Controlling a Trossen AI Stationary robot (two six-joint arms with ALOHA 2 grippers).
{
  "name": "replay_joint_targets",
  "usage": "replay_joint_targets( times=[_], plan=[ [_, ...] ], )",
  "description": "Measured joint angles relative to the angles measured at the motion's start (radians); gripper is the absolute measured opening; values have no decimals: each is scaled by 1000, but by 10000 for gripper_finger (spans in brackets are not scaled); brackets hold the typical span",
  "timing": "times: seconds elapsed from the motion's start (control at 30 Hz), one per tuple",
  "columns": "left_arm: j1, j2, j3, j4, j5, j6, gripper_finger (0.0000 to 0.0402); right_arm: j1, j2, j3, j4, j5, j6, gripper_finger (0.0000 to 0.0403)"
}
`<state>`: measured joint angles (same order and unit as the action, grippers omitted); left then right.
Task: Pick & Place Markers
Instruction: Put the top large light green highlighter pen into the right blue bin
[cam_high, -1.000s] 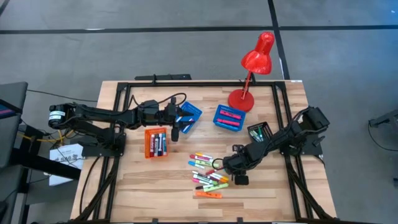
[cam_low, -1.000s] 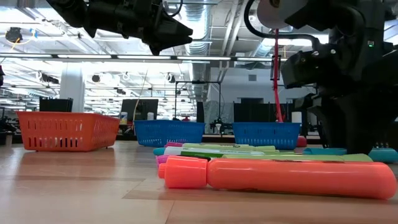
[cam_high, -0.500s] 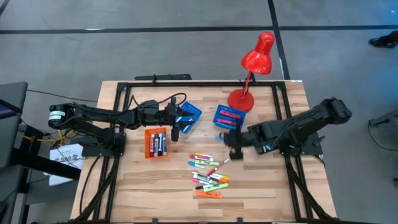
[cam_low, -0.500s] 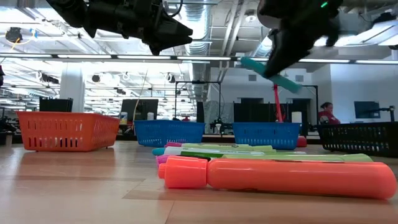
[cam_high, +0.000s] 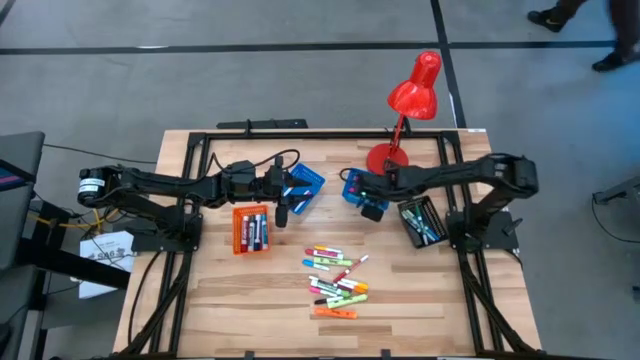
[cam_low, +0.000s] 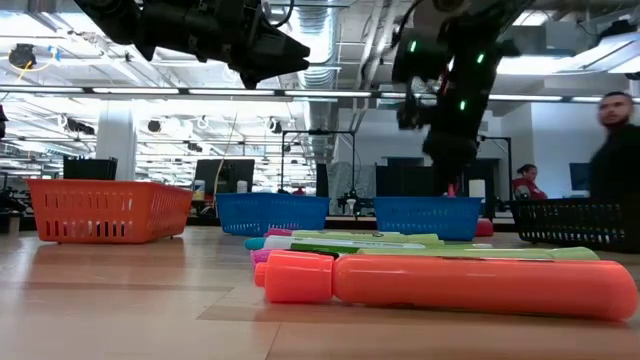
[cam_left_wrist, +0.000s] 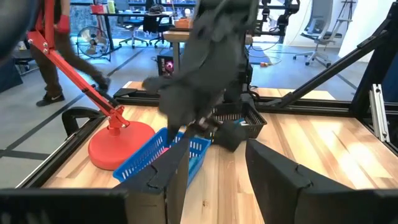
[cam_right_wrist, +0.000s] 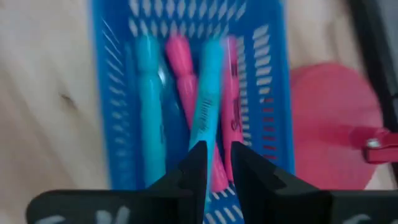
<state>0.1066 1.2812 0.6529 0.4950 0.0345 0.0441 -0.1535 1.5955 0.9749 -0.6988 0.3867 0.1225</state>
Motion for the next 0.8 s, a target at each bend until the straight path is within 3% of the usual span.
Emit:
replay_joint_targets(
  times=[0.23, 0.8],
  plan=[
    [0, 0, 0, 0, 0, 0, 155, 6, 82, 3, -2, 9, -105, 58],
    [-85, 0, -36, 0, 0, -25, 155, 114, -6, 89, 87, -12, -104, 59]
  ],
)
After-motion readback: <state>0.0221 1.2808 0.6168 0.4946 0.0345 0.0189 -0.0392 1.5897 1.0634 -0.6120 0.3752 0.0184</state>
